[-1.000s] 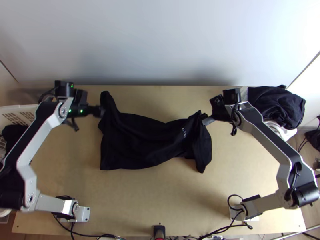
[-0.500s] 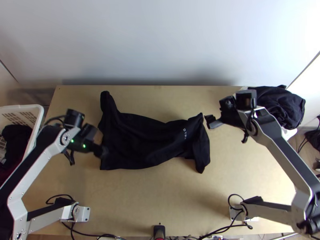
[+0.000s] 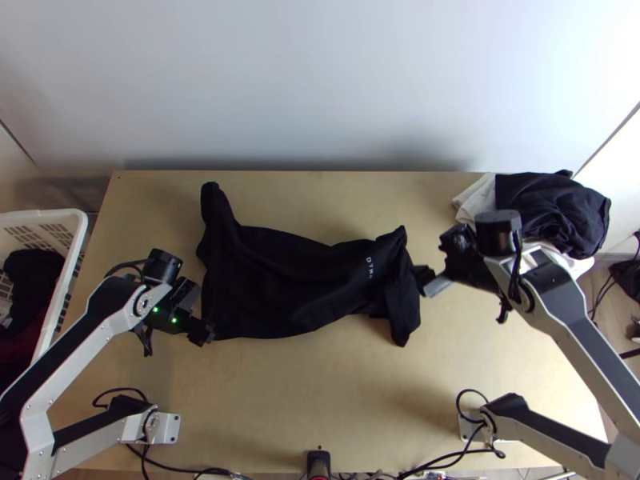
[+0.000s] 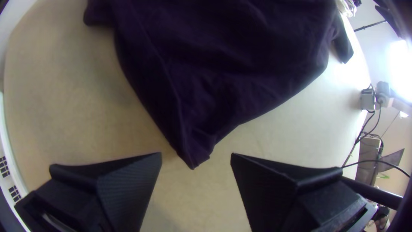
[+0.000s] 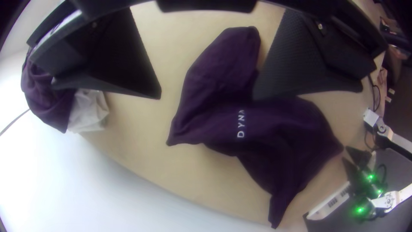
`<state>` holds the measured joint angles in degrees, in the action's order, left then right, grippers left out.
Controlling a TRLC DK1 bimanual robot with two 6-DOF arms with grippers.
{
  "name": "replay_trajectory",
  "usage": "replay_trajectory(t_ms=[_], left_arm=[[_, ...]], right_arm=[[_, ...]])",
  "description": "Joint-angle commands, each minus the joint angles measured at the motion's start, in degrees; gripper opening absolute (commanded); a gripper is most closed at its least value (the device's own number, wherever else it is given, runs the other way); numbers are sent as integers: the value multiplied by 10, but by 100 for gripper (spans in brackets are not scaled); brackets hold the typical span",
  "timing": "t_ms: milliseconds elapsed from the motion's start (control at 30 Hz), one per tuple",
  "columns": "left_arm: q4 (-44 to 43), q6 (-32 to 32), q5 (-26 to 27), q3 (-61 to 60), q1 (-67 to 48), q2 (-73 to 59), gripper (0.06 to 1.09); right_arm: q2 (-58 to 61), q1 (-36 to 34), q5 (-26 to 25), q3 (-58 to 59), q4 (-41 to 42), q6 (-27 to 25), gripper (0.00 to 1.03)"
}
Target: Fold the t-shirt
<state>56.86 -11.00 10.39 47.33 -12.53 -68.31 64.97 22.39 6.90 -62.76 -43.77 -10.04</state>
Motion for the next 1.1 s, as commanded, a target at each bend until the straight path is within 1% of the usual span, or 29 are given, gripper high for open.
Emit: replay_trajectory(t_ms=[0,100,133,200,267,367,433,500,533,767,867,1067], left_arm=[[-47,-1,-5,-44,3,4,84],[-69,2,-5,-53,4,-6,71],[-72,3,-5,-55,4,-9,69],[-83,4,-4,-60,4,-14,68],[-88,3,1,-65,4,-21,62],[-91,4,18,-63,6,-28,44],[-95,7,26,-61,5,-28,27],[-99,8,37,-60,5,-25,12],[-104,10,37,-60,5,-22,9],[-103,16,36,-50,6,-13,9],[-101,16,36,-39,8,-11,9],[-99,17,36,-26,9,-12,9]], right_arm=[[-46,30,3,32,-40,5,99],[-58,36,3,42,-51,6,99],[-62,39,3,47,-53,6,99],[-69,42,3,55,-57,6,99],[-73,44,3,62,-62,6,99],[-77,49,3,75,-69,6,99],[-76,53,3,89,-74,5,99],[-75,59,2,106,-79,0,99],[-75,65,3,113,-84,-2,99],[-67,109,3,164,-95,-10,98],[-52,127,5,181,-101,-17,94],[-21,167,9,200,-84,-23,93]])
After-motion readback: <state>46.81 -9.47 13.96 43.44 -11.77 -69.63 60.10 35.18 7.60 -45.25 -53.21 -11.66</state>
